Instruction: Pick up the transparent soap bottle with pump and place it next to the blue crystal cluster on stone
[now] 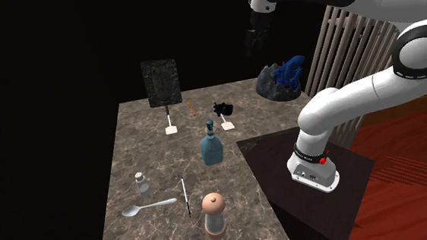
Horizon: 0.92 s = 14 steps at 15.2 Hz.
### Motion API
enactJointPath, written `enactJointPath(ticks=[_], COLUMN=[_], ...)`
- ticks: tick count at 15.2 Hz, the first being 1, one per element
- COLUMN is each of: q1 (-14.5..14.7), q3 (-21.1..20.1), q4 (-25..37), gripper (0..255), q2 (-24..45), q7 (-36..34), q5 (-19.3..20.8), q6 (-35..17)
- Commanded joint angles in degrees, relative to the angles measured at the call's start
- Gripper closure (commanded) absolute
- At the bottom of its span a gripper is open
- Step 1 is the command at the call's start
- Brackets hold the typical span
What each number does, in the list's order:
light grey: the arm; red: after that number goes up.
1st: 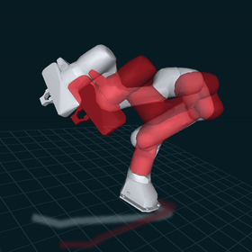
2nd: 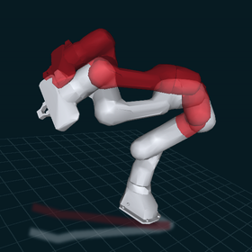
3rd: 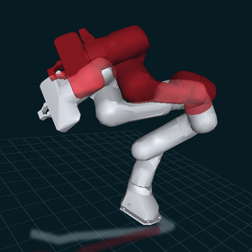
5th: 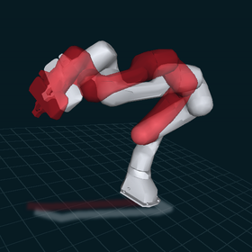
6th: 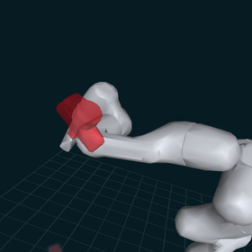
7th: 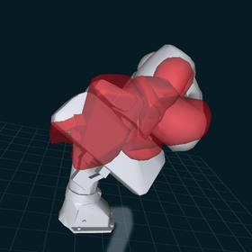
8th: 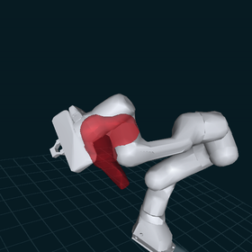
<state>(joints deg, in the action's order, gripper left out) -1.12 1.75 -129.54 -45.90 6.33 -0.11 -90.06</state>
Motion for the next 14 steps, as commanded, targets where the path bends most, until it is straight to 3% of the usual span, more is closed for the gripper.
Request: enactJointPath(ticks=[1,14], q1=[0.0,4.82], q3=[0.0,-14.41], q4=[0.0,-7.57], gripper=[0,0], q2=[0.0,6.6], q7=[0.0,-14.43], q5=[0.0,-8.72], q6=[0.0,-9.87])
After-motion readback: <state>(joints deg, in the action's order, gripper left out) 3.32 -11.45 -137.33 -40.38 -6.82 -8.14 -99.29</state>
